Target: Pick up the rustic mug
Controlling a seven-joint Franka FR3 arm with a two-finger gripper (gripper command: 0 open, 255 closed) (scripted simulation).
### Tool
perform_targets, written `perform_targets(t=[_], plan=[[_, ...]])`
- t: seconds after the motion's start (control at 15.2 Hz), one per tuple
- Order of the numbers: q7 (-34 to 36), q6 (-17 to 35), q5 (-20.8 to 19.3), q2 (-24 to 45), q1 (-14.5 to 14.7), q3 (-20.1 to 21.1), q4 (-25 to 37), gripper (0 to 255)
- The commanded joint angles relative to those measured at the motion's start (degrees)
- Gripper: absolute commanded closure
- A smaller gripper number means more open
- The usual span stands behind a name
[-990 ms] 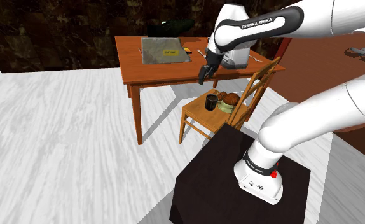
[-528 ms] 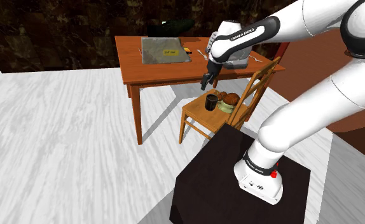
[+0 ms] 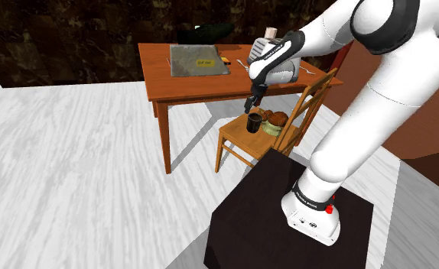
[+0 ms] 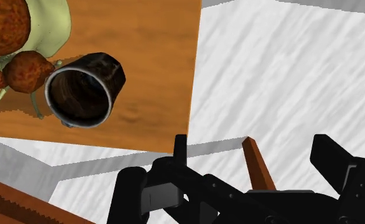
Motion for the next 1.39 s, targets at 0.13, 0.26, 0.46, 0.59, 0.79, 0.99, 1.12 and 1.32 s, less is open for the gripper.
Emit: perform_targets(t=[0.13, 0.26, 0.46, 0.59, 0.79, 0.99, 1.12, 1.32], plan=[[-7.97, 4.34, 6.78, 9.73, -0.97, -1.17, 4.48, 0], [-12.06, 5.81, 10.46, 14.39, -2.38, -0.79, 7.12, 0], [-17.42, 7.43, 15.14, 21.15, -5.60, 0.87, 11.61, 0], [-20.30, 8.20, 17.48, 25.50, -8.04, 2.25, 14.92, 0], [-23.72, 8.94, 19.95, 31.85, -11.60, 4.15, 20.34, 0], [-26.01, 9.21, 21.29, 37.69, -14.72, 5.64, 25.91, 0], [-26.49, 10.19, 21.90, 39.03, -15.29, 6.38, 26.30, 0], [-27.19, 11.62, 22.78, 41.08, -16.12, 7.44, 27.00, 0]])
